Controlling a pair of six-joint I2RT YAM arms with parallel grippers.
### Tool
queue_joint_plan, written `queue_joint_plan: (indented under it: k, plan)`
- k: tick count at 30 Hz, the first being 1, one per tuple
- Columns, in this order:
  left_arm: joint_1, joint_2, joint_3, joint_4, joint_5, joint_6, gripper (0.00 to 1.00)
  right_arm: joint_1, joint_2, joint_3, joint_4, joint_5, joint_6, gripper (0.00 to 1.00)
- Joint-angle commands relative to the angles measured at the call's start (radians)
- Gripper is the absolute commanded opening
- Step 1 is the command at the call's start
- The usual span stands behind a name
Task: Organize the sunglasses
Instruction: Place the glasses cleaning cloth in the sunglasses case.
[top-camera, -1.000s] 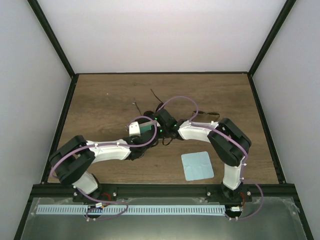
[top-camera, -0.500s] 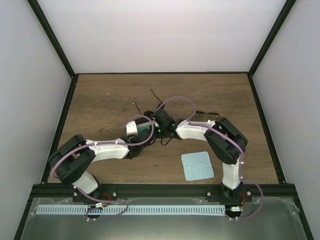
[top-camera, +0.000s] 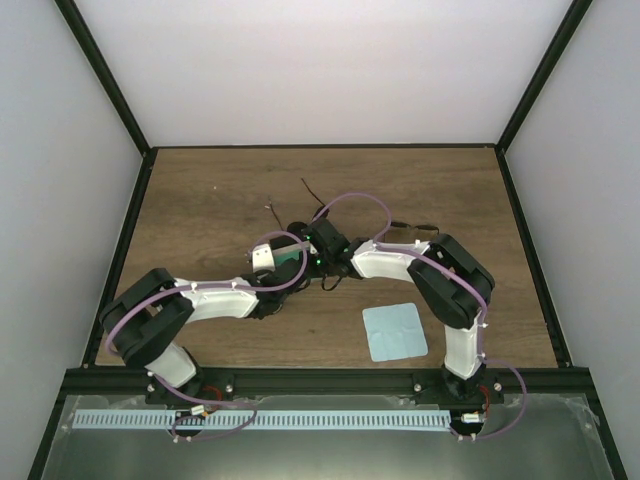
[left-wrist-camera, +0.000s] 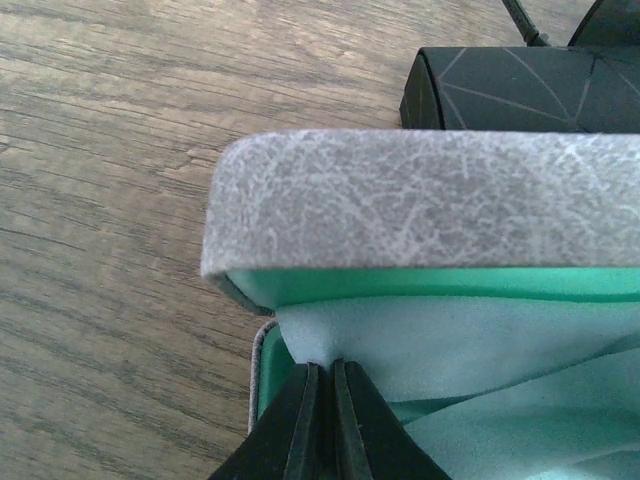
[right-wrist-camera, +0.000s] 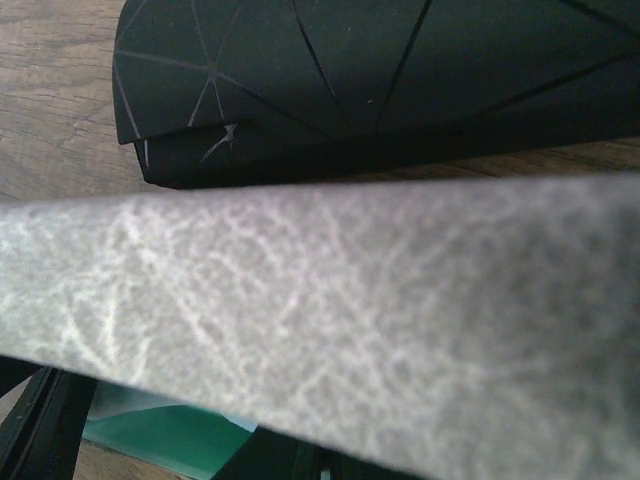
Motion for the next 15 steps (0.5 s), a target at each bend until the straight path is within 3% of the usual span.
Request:
queue_joint_plan:
  k: [1, 15]
  plan:
    - [0.009, 0.004, -0.017, -0.003, -0.018, 0.001, 0.07, 0.004, 0.020, 0.042, -0.013, 0.005, -0.016, 0.01]
    - [0.014, 0.002, -0.020, -0.009, -0.021, 0.003, 0.08, 0.006, 0.030, 0.055, -0.021, 0.000, -0.022, 0.01]
